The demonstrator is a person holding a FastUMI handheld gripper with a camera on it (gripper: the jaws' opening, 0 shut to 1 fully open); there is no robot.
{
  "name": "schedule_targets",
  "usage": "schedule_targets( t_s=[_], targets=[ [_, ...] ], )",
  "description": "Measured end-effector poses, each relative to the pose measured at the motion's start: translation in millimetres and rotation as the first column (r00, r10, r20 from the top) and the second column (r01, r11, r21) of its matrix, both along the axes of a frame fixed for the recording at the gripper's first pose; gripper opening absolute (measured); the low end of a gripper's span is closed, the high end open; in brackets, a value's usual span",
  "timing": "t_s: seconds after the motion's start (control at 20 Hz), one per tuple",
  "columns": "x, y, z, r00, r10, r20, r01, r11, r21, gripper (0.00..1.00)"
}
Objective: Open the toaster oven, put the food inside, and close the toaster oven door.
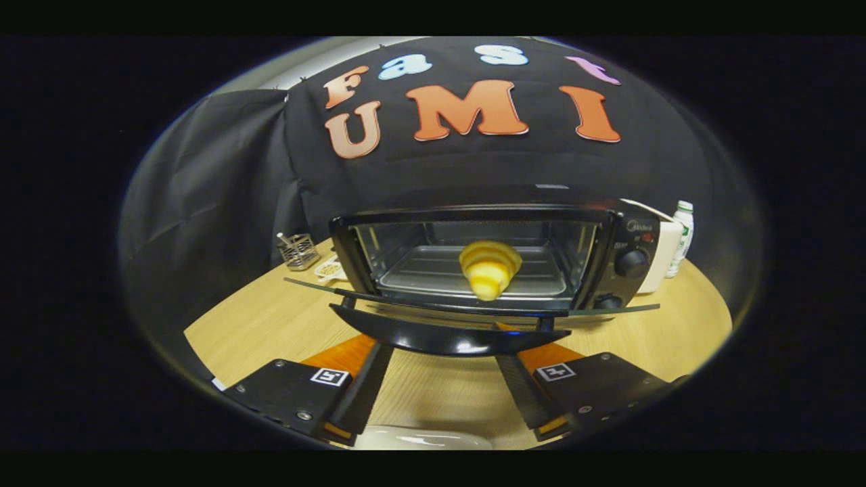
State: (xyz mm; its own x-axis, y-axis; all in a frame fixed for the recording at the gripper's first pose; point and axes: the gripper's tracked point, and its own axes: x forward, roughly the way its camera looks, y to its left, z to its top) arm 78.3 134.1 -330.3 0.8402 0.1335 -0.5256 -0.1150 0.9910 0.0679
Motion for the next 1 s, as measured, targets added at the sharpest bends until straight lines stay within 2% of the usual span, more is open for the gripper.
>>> schedule_targets(
  t_s=[0.25, 0.4, 0.6, 0.7, 0.85, 1.0],
  targets=[
    [34, -3, 23, 0.995, -0.074, 0.061, 0.074, 0.997, 0.009, 0.85],
    [52, -16, 44, 0.988, -0.109, 0.108, 0.114, 0.993, -0.037, 0.85],
    [46, -17, 52, 0.989, -0.105, 0.105, 0.107, 0.994, -0.018, 0.87],
    [38, -27, 65, 0.981, -0.109, 0.157, 0.118, 0.992, -0.047, 0.87],
    [18, -25, 100, 0.969, -0.088, 0.233, 0.097, 0.995, -0.030, 0.87],
    [-6, -28, 155, 0.933, -0.065, 0.354, 0.077, 0.997, -0.020, 0.87]
  ],
)
